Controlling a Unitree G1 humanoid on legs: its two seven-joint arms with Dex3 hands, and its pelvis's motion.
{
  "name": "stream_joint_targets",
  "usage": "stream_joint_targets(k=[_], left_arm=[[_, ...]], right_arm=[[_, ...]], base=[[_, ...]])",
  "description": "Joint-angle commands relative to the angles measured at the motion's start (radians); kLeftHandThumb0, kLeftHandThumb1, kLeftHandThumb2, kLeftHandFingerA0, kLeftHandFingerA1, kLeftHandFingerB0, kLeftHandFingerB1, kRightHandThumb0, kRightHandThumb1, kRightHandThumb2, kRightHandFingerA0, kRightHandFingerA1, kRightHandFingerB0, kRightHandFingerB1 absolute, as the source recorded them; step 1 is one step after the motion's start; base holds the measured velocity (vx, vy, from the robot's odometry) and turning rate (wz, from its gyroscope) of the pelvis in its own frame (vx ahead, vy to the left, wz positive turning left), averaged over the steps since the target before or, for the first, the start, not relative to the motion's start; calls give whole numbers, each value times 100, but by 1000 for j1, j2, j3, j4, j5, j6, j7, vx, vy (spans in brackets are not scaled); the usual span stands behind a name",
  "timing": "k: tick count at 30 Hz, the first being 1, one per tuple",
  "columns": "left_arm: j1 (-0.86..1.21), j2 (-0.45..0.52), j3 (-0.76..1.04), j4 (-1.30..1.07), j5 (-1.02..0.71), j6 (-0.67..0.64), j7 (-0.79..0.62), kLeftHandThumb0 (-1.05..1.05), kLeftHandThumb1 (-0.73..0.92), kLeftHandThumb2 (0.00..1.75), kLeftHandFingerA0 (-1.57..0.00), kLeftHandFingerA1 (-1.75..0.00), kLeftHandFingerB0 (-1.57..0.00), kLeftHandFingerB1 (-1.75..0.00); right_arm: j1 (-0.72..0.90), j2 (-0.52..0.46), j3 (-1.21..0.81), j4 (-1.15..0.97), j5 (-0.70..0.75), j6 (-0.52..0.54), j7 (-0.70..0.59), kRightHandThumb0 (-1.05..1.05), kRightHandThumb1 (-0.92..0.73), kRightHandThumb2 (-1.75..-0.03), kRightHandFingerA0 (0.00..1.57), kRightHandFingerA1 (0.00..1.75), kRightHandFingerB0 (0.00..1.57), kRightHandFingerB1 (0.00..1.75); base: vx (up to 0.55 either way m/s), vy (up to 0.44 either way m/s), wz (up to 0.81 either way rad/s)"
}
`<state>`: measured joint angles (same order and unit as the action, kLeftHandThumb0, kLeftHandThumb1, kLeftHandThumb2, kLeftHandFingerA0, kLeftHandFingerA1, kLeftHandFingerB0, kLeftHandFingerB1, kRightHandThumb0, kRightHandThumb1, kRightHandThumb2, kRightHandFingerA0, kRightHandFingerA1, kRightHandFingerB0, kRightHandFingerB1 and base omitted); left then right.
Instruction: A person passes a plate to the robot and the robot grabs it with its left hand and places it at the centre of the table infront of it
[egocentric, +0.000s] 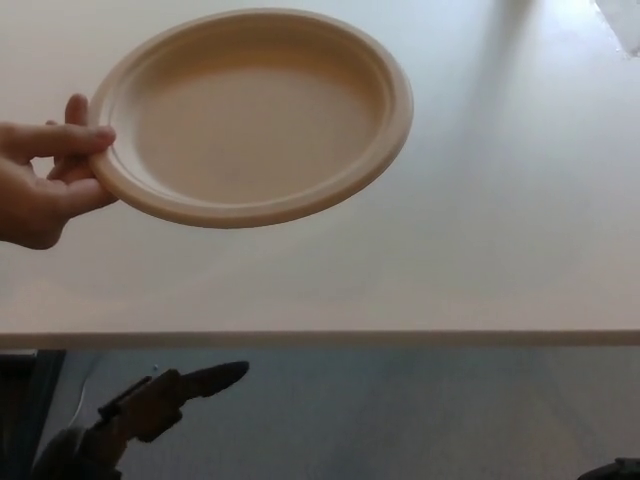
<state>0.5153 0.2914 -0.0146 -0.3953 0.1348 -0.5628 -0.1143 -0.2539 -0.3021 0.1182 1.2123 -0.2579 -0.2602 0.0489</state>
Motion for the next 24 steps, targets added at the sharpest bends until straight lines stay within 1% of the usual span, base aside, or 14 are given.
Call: stream_joint_targets(k=[1, 3, 6, 9, 10, 12, 13, 14, 18, 19, 20, 21, 23, 24], left_arm=[[37, -50, 37, -439, -6, -333, 31, -41, 53, 56, -58, -39, -55, -37], [-7, -55, 53, -473, -5, -294, 28, -42, 54, 56, -49, -37, -55, -37], [-4, -40, 28, -515, -57, -234, 13, -32, 55, 57, -66, -42, -49, -36], [5, -24, 26, -552, -86, -185, -2, -34, 57, 57, -57, -39, -49, -35], [21, -29, 27, -584, -96, -137, 0, -39, 58, 58, -59, -40, -32, -32], [52, 10, 32, -637, -164, -43, -14, -44, 66, 60, -60, -41, -24, -29], [59, 22, 33, -647, -182, -23, -18, -44, 66, 60, -60, -41, -24, -29], [47, 42, 39, -652, -230, 5, -13, -49, 70, 61, -46, -37, -25, -29], [-104, 23, 35, -652, -253, 55, 19, -46, 72, 62, -47, -38, -28, -31], [-163, 12, 59, -622, -217, 24, 22, -37, 59, 58, -34, -33, -38, -33], [-223, 3, 89, -586, -177, -17, 22, -37, 59, 58, -34, -33, -38, -33], [-261, -2, 114, -570, -148, -28, 24, -47, 40, 66, -23, -38, -30, -42], [-311, -3, 144, -556, -130, -10, 21, -48, 37, 64, -21, -36, -36, -42], [-336, 13, 201, -536, -95, -19, 17, -65, 38, 69, -16, -36, -30, -40]], right_arm=[[-24, -26, 9, 13, -11, -10, 17, -66, -78, -64, 76, 74, 50, 58], [-26, -26, 10, 13, -12, -6, 20, -66, -78, -63, 75, 73, 51, 57], [-29, -24, 4, 12, -8, 3, 20, -65, -78, -63, 75, 74, 50, 57], [-30, -25, 6, 13, -10, 3, 18, -65, -78, -63, 75, 73, 50, 56], [-30, -24, 4, 15, -8, 1, 20, -65, -76, -64, 75, 73, 49, 56], [-31, -24, 6, 18, -11, -2, 18, -65, -78, -63, 76, 74, 50, 57], [-32, -24, 6, 19, -12, -3, 17, -65, -78, -63, 76, 74, 50, 57], [-30, -28, 7, 17, -12, -4, 20, -67, -78, -63, 76, 74, 50, 57], [-30, -29, 7, 13, -11, -3, 26, -65, -78, -63, 76, 74, 49, 56], [-30, -29, 8, 13, -12, -1, 26, -65, -78, -63, 77, 74, 49, 57], [-30, -29, 9, 12, -12, 0, 27, -65, -78, -63, 77, 74, 49, 57], [-31, -30, 9, 13, -12, 1, 28, -64, -78, -63, 77, 73, 49, 56], [-33, -30, 11, 15, -13, 0, 26, -65, -78, -63, 77, 73, 49, 57], [-34, -29, 11, 18, -13, 0, 25, -65, -77, -63, 77, 74, 50, 57]], base=[[0, 0, 0], [0, 0, 0], [0, 0, 0], [0, 0, 0], [0, 0, 0], [0, 0, 0], [0, 0, 0], [0, 0, 0], [0, 0, 0], [0, 0, 0], [0, 0, 0], [0, 0, 0], [0, 0, 0], [0, 0, 0]])
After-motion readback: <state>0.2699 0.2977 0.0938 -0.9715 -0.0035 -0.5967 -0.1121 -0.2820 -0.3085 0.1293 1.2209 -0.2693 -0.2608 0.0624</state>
